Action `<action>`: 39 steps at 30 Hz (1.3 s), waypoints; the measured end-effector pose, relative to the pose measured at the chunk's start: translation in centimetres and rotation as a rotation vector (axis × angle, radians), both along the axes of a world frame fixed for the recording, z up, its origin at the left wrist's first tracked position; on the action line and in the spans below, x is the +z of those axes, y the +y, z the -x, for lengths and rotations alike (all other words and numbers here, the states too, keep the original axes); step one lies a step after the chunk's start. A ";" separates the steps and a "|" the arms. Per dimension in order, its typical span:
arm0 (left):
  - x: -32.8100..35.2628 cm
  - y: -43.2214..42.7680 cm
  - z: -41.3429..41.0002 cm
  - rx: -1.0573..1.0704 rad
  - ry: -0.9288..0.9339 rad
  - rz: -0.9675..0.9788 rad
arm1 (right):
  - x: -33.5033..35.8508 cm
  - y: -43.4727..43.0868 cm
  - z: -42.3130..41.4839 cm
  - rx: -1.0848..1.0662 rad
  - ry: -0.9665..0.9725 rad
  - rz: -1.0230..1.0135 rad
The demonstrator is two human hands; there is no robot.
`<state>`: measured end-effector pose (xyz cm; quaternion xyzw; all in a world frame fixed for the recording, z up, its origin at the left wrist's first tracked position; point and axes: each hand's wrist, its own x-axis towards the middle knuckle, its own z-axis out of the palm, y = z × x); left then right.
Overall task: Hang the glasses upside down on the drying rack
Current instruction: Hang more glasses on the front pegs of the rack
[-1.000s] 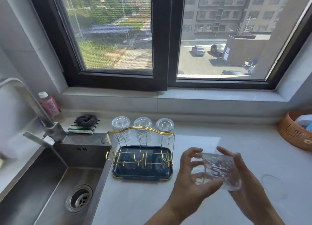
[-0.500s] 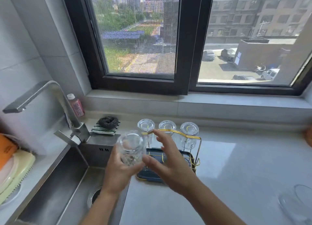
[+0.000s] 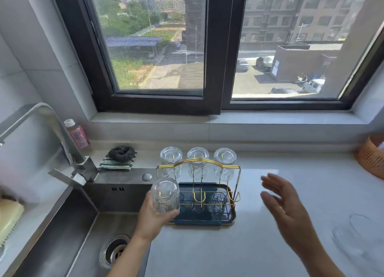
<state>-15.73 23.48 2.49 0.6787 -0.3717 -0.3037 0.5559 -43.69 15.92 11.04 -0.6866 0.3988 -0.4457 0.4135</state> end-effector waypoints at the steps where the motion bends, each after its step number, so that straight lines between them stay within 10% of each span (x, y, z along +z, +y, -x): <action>1: -0.3 0.0 0.1 -0.008 0.025 0.001 | -0.3 -0.5 1.3 -0.035 0.018 0.001; 12: -2.4 -0.1 0.2 -0.012 0.044 0.002 | -4.9 -2.3 13.1 -0.375 0.431 -0.164; 20: 0.5 2.1 2.8 0.205 -0.332 0.076 | -5.4 -4.6 17.9 -0.669 0.847 -0.101; 32: 3.4 3.2 6.2 0.192 -0.535 0.321 | -8.1 -9.3 19.1 -0.490 1.048 -0.479; 36: 4.6 4.0 9.7 0.095 -0.409 0.351 | -5.7 -8.4 16.8 -0.532 0.973 -0.340; 39: 5.5 3.7 12.7 -0.150 -0.135 0.167 | -2.8 -6.6 13.0 -0.483 0.547 -0.131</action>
